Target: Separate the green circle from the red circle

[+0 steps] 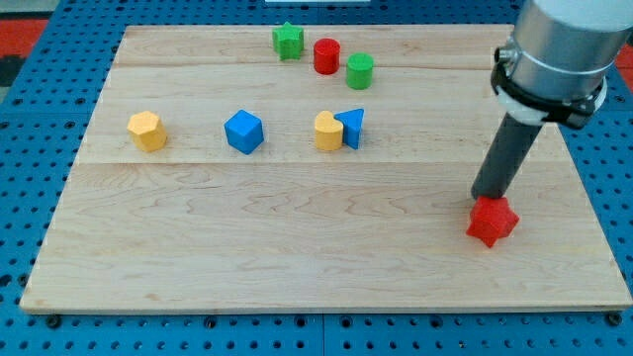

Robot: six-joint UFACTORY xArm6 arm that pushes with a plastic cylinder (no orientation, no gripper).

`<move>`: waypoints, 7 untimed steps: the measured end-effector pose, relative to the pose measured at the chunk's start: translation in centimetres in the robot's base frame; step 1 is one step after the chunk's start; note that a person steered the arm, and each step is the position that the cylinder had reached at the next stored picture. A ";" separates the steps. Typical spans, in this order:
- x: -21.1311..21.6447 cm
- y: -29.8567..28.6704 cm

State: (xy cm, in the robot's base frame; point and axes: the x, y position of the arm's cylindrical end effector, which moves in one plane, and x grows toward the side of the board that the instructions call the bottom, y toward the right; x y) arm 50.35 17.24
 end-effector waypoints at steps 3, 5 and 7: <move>-10.9 -4.0; -23.0 -9.3; -25.2 -15.5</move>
State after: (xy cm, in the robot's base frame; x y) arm 25.16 1.78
